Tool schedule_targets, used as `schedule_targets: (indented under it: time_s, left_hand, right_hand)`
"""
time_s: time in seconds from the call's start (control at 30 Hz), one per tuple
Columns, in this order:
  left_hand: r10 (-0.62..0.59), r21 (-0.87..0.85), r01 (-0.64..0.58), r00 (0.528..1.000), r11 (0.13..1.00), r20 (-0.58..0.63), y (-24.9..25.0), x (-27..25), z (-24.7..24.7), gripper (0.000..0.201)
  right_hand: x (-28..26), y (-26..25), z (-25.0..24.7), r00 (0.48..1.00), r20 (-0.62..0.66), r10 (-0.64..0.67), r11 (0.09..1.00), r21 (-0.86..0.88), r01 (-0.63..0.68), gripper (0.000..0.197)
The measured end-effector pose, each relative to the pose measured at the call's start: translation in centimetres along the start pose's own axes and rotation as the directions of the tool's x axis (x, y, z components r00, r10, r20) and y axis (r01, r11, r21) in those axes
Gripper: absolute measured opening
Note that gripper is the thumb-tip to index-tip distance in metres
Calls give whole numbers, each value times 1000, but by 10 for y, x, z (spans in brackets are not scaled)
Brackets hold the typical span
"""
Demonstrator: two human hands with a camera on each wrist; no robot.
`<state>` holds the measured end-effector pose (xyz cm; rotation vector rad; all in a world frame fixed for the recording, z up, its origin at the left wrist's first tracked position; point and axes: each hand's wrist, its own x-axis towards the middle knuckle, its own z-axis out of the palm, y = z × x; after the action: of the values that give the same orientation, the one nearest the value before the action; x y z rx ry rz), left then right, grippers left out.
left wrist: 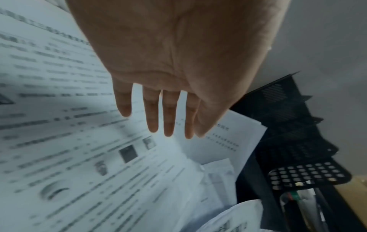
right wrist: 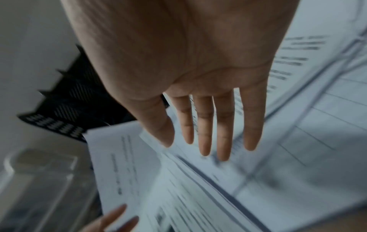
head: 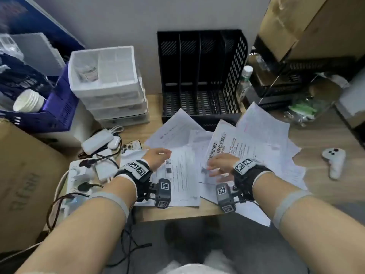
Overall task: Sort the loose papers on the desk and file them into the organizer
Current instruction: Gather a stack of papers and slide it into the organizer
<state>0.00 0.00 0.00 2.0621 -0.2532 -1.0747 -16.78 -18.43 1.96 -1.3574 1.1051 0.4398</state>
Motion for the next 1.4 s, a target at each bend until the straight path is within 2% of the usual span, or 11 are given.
schedule_targets:
  time_s: [0.23,0.37,0.47,0.6,0.7,0.8,0.87,0.97,1.13,1.23,1.4]
  left_hand:
    - [21,110,-12,996,994,-82,-36,-5,-14,30]
    - [48,102,-36,992,994,-114,-52,-6,-34,24]
    - [35,133,-10,981,991,-192,-56,-9,-44,28]
    - [-6,301,94,960,949,-280,-54,-17,-49,68]
    - [-78,146,121,959,982,-272,-32,-28,-39,88]
    - [-131,-207,131,991,969,14,-14,-36,-14,69]
    - [-83,-332,106,993,937,83,-4,-41,10,47]
    - [64,-289,-62,998,955,-3,20,-47,47,38]
    - [187,-144,-182,982,973,24,47,-39,103,39]
    - [181,-145,-176,983,974,23,56,-29,129,31]
    - [22,-379,-71,991,923,-130,65,-11,160,11]
  right_hand:
    - [30,33,60,1000,-29,8,927,-375,-18,59]
    - [33,28,73,997,-38,-71,928,-369,52,32]
    - [25,19,65,984,-63,-168,950,-278,144,32]
    - [7,12,16,954,-174,-243,938,-291,186,42]
    - [-4,18,-31,934,-275,-229,956,-244,163,42]
    - [-11,29,-69,931,-302,-204,964,-230,137,26]
    - [-11,38,-92,944,-285,-168,975,-189,117,18]
    - [-9,50,-125,959,-262,-110,993,-66,96,45]
    - [-19,49,-175,819,-483,-311,913,-391,116,79]
    - [-12,52,-190,859,-367,-358,834,-539,117,78]
    - [13,74,-195,915,-279,-293,814,-575,85,83]
